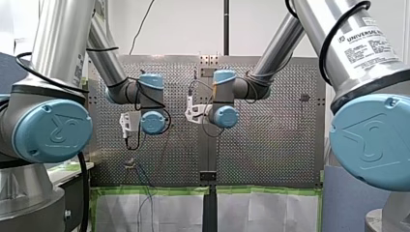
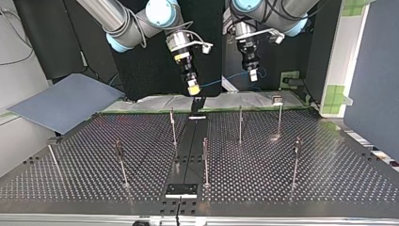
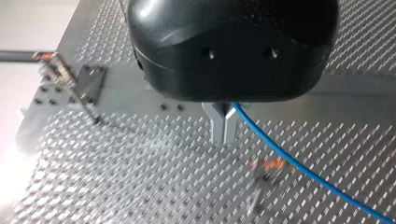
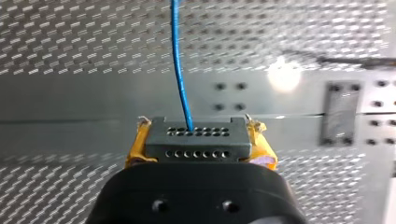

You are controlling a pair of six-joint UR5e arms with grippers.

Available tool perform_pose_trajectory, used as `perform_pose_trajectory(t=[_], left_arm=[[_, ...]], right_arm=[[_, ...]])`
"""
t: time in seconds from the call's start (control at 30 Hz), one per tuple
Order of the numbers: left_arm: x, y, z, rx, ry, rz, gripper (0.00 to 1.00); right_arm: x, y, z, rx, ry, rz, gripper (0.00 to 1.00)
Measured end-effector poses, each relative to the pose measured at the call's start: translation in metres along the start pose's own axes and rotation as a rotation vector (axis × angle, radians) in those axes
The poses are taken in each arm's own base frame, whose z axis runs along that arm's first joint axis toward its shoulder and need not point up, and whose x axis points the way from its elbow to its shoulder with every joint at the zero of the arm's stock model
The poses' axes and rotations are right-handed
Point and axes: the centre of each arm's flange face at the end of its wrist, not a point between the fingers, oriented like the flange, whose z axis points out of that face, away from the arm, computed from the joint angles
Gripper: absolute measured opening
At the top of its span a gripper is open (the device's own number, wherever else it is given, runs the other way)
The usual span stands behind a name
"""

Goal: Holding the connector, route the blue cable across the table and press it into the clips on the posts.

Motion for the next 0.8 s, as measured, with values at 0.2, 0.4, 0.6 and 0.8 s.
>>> perform_pose_trajectory(t=[0.2, 0.4, 0.6, 0.8], left_arm=[[-0.022, 0.014, 0.006, -0.087, -0.01, 0.013, 0.0], [-0.04, 0.026, 0.006, -0.15, -0.013, 0.013, 0.0], [-0.056, 0.027, 0.007, -0.138, -0.021, -0.001, 0.0], [-0.075, 0.024, 0.009, -0.1, -0.031, -0.02, 0.0]], right_arm=[[0.045, -0.005, 0.016, 0.039, 0.045, 0.015, 0.0], [0.05, -0.013, 0.029, 0.087, 0.025, 0.013, 0.0], [0.047, -0.023, 0.039, 0.116, -0.006, 0.01, 0.0], [0.061, -0.036, 0.046, 0.136, -0.01, 0.012, 0.0]])
